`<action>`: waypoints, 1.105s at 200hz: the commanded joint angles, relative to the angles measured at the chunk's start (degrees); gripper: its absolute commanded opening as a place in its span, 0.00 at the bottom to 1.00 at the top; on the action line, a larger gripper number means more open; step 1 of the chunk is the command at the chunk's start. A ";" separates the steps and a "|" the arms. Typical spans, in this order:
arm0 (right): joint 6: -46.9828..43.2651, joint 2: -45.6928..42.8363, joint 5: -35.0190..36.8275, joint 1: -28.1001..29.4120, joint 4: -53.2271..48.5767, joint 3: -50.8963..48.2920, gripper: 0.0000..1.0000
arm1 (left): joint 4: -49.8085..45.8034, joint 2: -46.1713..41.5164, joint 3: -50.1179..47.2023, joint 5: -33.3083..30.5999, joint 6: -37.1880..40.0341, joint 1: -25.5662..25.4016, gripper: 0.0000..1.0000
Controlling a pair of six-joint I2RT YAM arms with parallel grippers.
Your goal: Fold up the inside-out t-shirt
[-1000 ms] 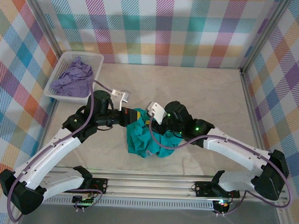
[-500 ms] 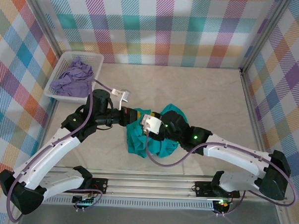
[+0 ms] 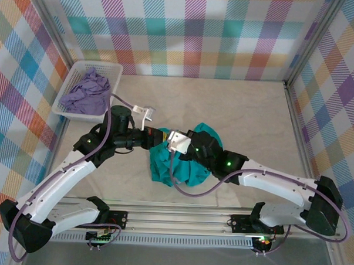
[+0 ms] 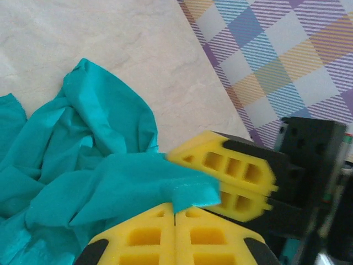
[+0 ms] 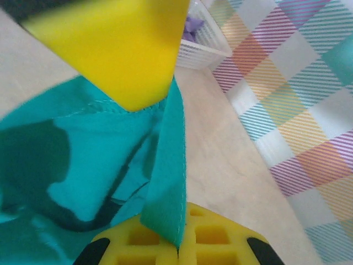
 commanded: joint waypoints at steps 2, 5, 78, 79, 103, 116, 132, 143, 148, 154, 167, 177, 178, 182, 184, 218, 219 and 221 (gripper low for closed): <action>9.83 -2.98 -21.00 -6.31 -10.45 3.75 0.00 | -3.28 -0.58 3.30 -3.93 3.43 1.62 0.00; 10.92 -2.91 -23.99 -7.40 -11.67 4.42 0.00 | -3.85 -0.66 3.54 -4.70 4.00 1.68 0.00; 36.10 6.51 -59.24 -21.85 -15.15 13.45 0.00 | -9.78 -1.64 5.08 -18.82 14.09 1.45 0.13; 36.39 6.69 -59.46 -21.91 -15.18 13.57 0.00 | -9.78 -1.71 5.02 -18.86 14.11 1.46 0.13; 45.40 10.23 -59.96 -23.68 -15.67 16.00 0.00 | -9.38 -5.17 3.68 -19.55 14.66 0.92 0.30; 47.87 11.40 -58.23 -24.05 -16.52 16.97 0.00 | -7.70 -8.41 2.02 -16.68 14.33 0.03 0.32; 49.78 12.55 -55.72 -24.05 -17.96 18.35 0.00 | -4.20 -11.23 -0.76 -10.82 12.27 -2.56 0.35; 50.72 13.13 -54.92 -24.07 -19.08 19.49 0.00 | -3.28 -11.38 -1.89 -10.60 10.99 -5.96 0.40; 51.10 13.47 -54.48 -24.07 -19.50 19.93 0.00 | -3.64 -11.08 -2.11 -12.01 11.10 -7.96 0.42; 51.38 13.70 -54.07 -24.07 -20.07 20.46 0.00 | -4.28 -10.57 -2.08 -14.62 11.47 -10.50 0.45; 51.86 14.28 -54.21 -24.08 -20.94 21.27 0.00 | -5.36 -8.90 -1.80 -21.68 12.70 -15.43 0.48; 52.13 14.82 -54.13 -24.26 -21.91 21.93 0.00 | -5.59 -7.26 -1.39 -24.32 13.86 -18.08 0.50; 52.14 14.89 -54.04 -24.30 -21.99 21.99 0.00 | -5.58 -7.16 -1.29 -24.47 14.00 -18.29 0.50; 52.08 15.09 -53.92 -24.35 -22.59 22.33 0.00 | -5.42 -6.41 -1.15 -24.77 14.31 -19.14 0.51; 52.06 15.18 -53.88 -24.34 -22.81 22.48 0.00 | -5.31 -6.04 -1.06 -24.79 14.49 -19.53 0.51; 51.88 16.18 -54.61 -24.66 -24.45 23.49 0.00 | -3.44 1.66 2.25 -26.46 16.39 -23.15 0.52; 51.88 16.18 -54.64 -24.67 -24.44 23.47 0.00 | -3.40 1.92 2.38 -26.64 16.36 -23.15 0.52; 51.88 16.18 -54.70 -24.68 -24.46 23.45 0.00 | -3.38 2.37 2.63 -27.06 16.34 -23.15 0.52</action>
